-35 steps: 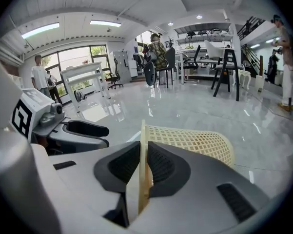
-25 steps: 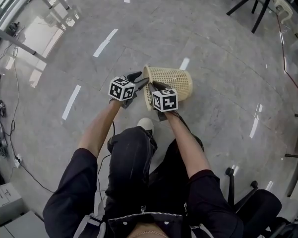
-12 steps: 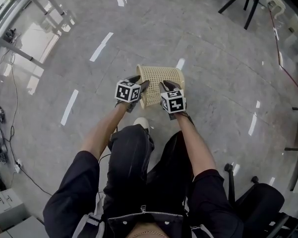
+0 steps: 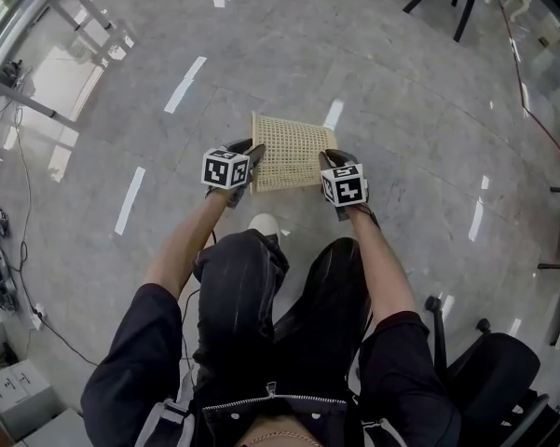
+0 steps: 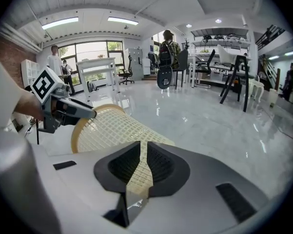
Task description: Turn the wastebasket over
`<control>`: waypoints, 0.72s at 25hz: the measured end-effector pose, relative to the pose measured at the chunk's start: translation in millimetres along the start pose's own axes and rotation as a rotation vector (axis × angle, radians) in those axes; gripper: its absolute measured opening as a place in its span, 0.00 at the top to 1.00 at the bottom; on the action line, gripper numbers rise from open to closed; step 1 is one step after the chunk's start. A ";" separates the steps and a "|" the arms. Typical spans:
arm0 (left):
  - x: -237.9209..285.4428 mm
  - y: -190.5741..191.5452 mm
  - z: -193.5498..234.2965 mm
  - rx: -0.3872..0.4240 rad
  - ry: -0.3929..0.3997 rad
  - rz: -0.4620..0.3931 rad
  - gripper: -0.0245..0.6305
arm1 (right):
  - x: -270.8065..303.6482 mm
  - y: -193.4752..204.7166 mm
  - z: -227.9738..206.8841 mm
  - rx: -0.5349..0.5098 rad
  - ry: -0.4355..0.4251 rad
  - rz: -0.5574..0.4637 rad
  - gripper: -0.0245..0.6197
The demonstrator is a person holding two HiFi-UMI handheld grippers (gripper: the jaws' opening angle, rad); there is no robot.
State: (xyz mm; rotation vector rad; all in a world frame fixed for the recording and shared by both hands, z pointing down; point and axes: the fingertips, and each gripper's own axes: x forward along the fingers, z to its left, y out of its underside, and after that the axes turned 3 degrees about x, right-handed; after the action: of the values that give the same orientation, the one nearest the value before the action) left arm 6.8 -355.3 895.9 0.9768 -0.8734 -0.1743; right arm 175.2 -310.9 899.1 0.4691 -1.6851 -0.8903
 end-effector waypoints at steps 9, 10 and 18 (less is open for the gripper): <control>-13.9 3.1 13.8 0.062 0.013 -0.002 0.82 | 21.1 56.6 -0.8 0.235 -0.105 0.186 0.59; -13.5 3.1 14.1 0.055 0.015 -0.008 0.82 | 22.4 63.4 -1.3 0.250 -0.109 0.199 0.59; -12.8 1.6 12.2 0.052 0.010 -0.033 0.82 | 24.2 79.4 -4.2 0.511 -0.233 0.209 0.55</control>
State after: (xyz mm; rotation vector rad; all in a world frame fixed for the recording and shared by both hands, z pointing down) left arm -10.7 -356.0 893.0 1.0401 -0.8565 -0.1757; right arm 182.7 -278.7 975.4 0.5298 -2.1402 -0.3638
